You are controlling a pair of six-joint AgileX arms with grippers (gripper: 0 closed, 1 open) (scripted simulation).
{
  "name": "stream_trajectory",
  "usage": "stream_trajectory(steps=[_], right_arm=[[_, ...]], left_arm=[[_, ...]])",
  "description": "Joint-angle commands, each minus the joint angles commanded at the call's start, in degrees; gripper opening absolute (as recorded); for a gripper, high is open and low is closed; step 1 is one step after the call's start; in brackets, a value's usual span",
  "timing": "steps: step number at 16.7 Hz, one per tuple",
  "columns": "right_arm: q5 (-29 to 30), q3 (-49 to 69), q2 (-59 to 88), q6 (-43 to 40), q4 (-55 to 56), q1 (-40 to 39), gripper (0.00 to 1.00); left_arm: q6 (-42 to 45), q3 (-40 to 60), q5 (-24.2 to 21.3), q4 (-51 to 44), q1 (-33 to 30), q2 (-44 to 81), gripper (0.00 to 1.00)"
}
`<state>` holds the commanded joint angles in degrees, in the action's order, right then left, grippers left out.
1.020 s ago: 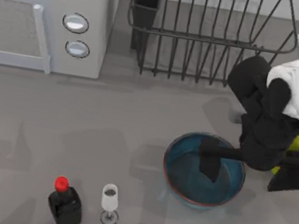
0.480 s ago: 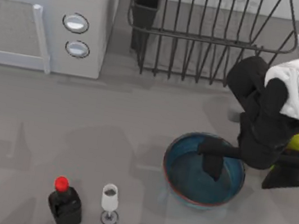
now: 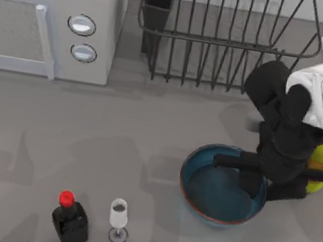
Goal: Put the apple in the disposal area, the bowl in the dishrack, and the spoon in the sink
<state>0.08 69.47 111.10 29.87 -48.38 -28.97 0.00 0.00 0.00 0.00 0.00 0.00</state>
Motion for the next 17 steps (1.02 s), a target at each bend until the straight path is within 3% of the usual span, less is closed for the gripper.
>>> stream_trajectory(steps=[2,12,17], right_arm=[[0.0,0.0,0.0,0.0,0.0,0.0,0.00],[-0.3,-0.4,-0.2,0.2,-0.9,-0.2,0.00],[-6.2,2.5,-3.2,1.6,-8.9,0.9,0.00]], left_arm=[[0.0,0.0,0.0,0.0,0.0,0.0,1.00],[0.0,0.0,0.0,0.0,0.0,0.0,1.00],[0.0,0.0,0.0,0.0,0.0,0.0,1.00]])
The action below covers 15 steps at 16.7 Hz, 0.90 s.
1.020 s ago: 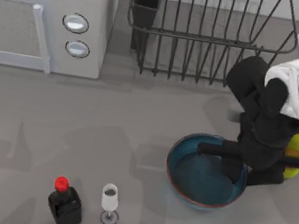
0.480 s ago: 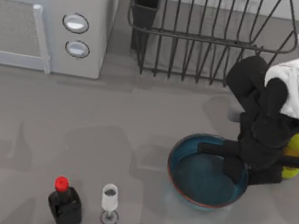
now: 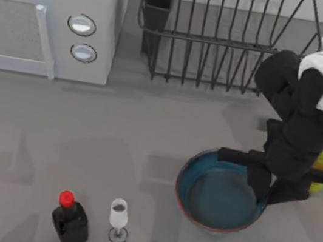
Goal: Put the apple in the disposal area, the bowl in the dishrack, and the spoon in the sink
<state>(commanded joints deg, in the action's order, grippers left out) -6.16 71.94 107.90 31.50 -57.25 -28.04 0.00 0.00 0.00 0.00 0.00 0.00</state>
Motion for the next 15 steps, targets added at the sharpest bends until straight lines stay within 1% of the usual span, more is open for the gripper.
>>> stream_trajectory(steps=[2,3,7,9,15], right_arm=[[-1.0,4.2,-1.5,0.2,-3.9,0.2,0.00],[-0.7,6.4,-2.0,0.1,-5.6,0.1,0.00],[4.9,12.4,-3.0,-1.3,-11.3,-0.8,0.00],[6.2,12.9,-3.2,-1.9,-12.8,-0.8,0.00],[6.8,12.7,-3.2,-2.2,-12.3,-1.2,0.00]], left_arm=[[0.0,0.0,0.0,0.0,0.0,0.0,1.00],[0.0,0.0,0.0,0.0,0.0,0.0,1.00],[0.0,0.0,0.0,0.0,0.0,0.0,1.00],[0.0,0.0,0.0,0.0,0.0,0.0,1.00],[0.0,0.0,0.0,0.0,0.0,0.0,1.00]])
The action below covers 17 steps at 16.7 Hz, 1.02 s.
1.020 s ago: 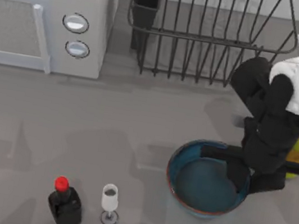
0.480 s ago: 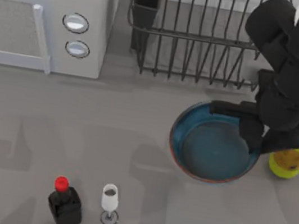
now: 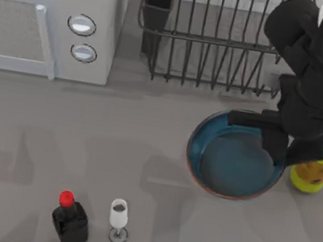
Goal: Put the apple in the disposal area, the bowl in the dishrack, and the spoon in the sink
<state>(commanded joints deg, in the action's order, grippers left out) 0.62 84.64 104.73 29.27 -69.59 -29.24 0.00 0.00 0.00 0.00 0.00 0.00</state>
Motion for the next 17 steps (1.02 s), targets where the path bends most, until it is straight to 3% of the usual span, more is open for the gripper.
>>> stream_trajectory(steps=[5,13,17], right_arm=[[10.6,-0.3,-1.8,-7.0,9.4,-7.6,0.00],[44.7,-2.2,-11.0,-24.3,48.3,-22.5,0.00],[55.5,-2.7,-18.5,-27.4,62.8,-27.4,0.00]], left_arm=[[0.0,0.0,0.0,0.0,0.0,0.0,1.00],[0.0,0.0,0.0,0.0,0.0,0.0,1.00],[0.0,0.0,0.0,0.0,0.0,0.0,1.00]])
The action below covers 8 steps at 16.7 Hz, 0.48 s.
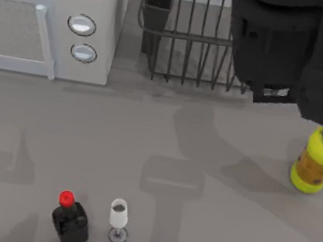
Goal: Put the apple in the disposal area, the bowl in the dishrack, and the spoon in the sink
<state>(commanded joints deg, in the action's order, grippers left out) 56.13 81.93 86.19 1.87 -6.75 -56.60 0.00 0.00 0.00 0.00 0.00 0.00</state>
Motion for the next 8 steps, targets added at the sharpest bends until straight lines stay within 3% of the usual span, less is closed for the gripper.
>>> stream_trajectory(steps=[3,8], right_arm=[[4.3,0.3,-3.3,-0.1,4.9,-2.6,0.00],[4.6,0.5,-3.5,0.0,5.3,-2.6,0.00]], left_arm=[[0.0,0.0,0.0,0.0,0.0,0.0,1.00],[0.0,0.0,0.0,0.0,0.0,0.0,1.00]])
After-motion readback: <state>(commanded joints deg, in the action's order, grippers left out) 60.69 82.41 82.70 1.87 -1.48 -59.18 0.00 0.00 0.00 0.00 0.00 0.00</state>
